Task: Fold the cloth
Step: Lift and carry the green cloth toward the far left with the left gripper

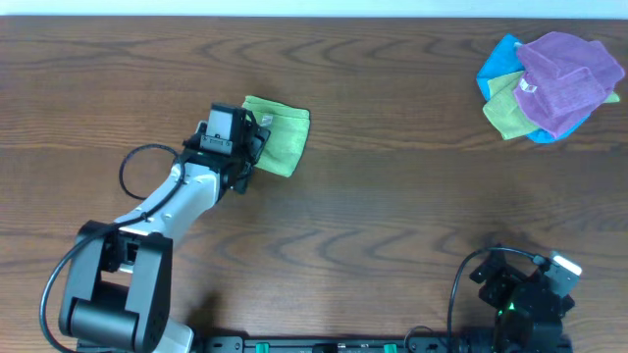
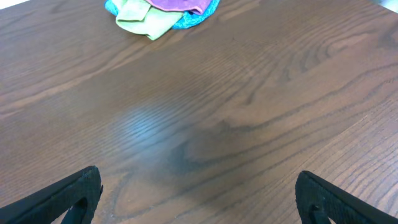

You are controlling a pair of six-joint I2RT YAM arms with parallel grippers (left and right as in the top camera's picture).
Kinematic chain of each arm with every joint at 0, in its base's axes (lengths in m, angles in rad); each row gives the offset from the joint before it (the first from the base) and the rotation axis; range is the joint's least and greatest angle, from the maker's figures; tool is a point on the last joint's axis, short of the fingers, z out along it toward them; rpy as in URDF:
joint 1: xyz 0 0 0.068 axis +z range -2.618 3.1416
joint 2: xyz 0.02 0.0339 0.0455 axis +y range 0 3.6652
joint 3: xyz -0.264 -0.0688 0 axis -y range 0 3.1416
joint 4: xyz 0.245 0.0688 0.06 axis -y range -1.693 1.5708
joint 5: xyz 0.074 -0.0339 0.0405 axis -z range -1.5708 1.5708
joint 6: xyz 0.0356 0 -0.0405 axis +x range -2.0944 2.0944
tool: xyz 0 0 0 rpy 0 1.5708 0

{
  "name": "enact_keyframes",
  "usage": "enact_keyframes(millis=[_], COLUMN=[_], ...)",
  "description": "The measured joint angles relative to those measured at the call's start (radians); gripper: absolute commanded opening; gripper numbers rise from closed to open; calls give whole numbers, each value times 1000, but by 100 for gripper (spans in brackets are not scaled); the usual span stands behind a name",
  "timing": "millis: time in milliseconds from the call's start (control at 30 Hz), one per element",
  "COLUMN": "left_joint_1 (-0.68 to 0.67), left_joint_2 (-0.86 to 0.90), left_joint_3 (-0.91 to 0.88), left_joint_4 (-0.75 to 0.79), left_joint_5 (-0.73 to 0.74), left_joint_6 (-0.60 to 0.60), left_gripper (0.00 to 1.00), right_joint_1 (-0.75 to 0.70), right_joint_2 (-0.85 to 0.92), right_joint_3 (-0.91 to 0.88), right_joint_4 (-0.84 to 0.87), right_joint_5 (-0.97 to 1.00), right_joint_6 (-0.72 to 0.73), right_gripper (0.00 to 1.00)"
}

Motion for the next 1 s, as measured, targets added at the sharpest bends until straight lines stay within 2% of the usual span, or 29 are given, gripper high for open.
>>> enact_keyframes(millis=[267,600,767,800,867,933,967,1000], left_joint_1=[-27,-27,-27,-27,-27,-27,-27,-27], left_joint_2=[9,117,126,126,126,135,144,153], left_joint_3=[-11,2,5,5,8,8,6,3], left_joint_4=[-6,208,230,230,232,228,217,214], left_joint_5=[-37,-56,-56,-56,-52,-45,-43,-41], left_joint_6=[-73,-81,-76,-71,-57,-37,-27,-22], left_gripper=[95,95,96,100,71,27,13,6], right_joint_1=[0,0,0,0,0,0,0,0], right_joint_2=[0,0,0,0,0,0,0,0], right_joint_3=[0,0,0,0,0,0,0,0], right_joint_4=[0,0,0,0,0,0,0,0], right_joint_5=[0,0,0,0,0,0,0,0], right_joint_6=[0,0,0,0,0,0,0,0], right_gripper=[99,99,99,99,99,99,99,99])
